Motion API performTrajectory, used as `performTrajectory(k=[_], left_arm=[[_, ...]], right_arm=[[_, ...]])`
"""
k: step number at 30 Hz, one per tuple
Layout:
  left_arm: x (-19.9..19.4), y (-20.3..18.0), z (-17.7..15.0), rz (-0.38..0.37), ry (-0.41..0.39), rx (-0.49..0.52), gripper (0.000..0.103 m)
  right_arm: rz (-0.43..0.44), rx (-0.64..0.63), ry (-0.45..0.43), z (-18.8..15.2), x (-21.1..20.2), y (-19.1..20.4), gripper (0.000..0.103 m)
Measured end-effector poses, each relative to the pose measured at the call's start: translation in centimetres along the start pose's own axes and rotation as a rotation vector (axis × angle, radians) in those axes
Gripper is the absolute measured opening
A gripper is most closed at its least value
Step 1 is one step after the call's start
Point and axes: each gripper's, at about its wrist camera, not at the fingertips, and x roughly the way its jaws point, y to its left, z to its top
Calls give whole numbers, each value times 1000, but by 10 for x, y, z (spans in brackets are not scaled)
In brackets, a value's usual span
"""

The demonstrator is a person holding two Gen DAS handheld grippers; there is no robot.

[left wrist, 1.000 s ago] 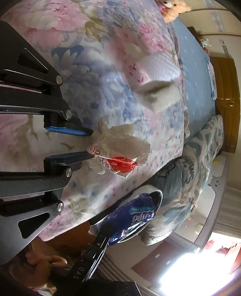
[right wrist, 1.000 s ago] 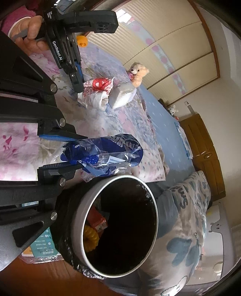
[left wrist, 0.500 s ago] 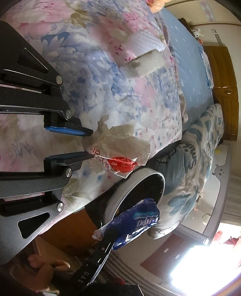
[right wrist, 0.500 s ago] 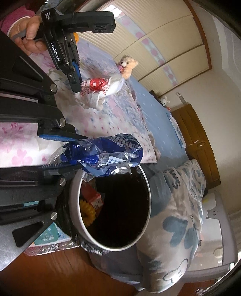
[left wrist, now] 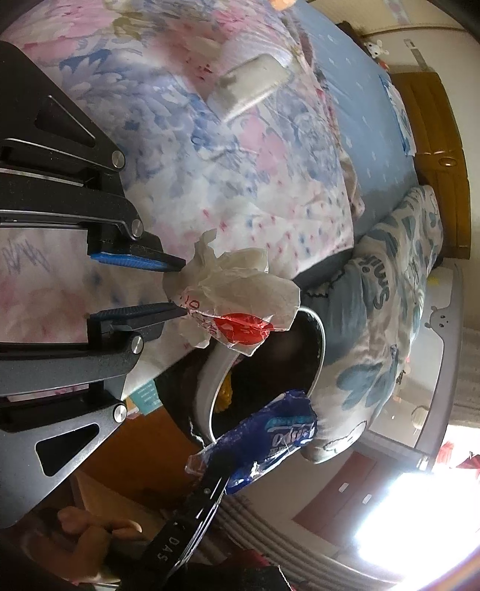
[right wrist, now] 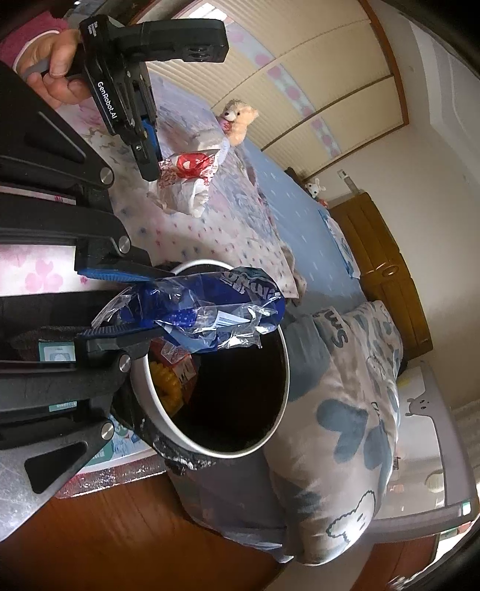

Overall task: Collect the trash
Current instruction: 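Carry both items over the black bin and open both tools to drop them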

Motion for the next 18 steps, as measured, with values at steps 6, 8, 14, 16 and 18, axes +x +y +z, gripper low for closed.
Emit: performTrajectory(k=[6,8,14,16,18], left_arm=[[5,-12,9,-14,1,21,16],[7,-16,12,-18,1,26,16],[10,-29,24,-27,-14,52,16],[11,-33,28,-32,-18,58,16],[12,-38,32,-35,-22,66,16]], right_arm=[[-13,13,0,2,-3,-10,19],[-18,14,-3,4,-3,-12,19],[-29,21,-6,9,-3,-21,19],[-32,21,-9,11,-3,-22,19],[-34,20,-9,13,-3,-24,19]])
